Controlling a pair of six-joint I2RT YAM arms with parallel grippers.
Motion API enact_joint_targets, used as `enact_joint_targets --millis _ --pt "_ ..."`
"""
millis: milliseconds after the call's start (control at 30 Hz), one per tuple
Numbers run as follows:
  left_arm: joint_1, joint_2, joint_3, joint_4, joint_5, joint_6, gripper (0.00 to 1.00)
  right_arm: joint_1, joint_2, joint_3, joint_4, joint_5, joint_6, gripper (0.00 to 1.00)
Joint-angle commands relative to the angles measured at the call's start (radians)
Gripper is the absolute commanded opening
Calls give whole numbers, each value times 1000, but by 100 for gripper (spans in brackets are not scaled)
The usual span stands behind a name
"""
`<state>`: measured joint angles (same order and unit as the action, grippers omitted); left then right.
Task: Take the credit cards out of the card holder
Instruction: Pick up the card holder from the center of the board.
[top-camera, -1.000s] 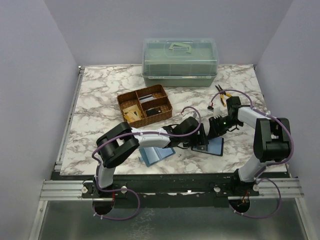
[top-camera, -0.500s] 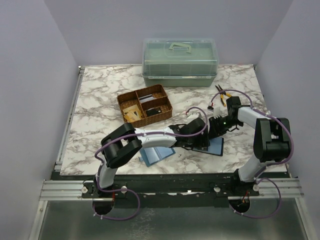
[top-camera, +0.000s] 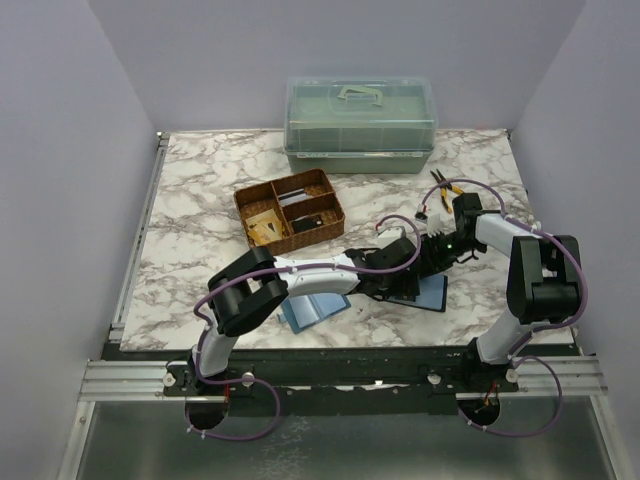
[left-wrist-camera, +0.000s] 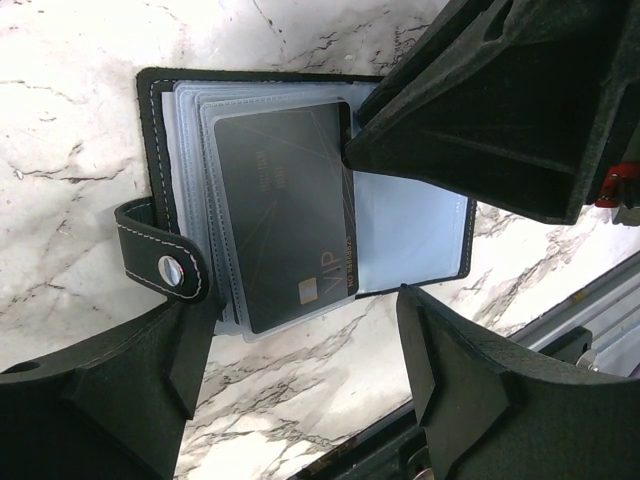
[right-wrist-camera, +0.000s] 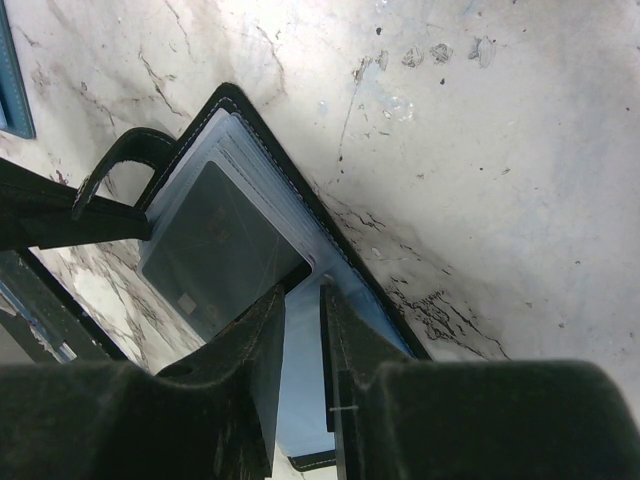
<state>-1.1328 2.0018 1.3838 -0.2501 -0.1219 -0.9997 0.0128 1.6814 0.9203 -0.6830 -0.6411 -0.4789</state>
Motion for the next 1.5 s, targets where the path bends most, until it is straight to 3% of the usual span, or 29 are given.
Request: enact_joint_targets --millis 0,700,967,1200,1333,1467 --pt "-7 17 18 -15 7 32 79 -4 18 2 -18 22 -9 24" --pt "-7 -38 -58 145 69 46 71 -4 15 -1 -21 17 -12 24" --pt "26 -156 -264 428 90 -38 68 -4 18 1 -23 16 -12 24" --pt "49 -142 -310 538 159 -77 65 -4 18 1 -23 17 -12 24" --pt "54 -138 -305 520 148 -73 66 -4 19 1 -23 15 -12 24" --pt "56 -127 -260 379 130 -42 69 -4 23 3 -25 14 -13 24"
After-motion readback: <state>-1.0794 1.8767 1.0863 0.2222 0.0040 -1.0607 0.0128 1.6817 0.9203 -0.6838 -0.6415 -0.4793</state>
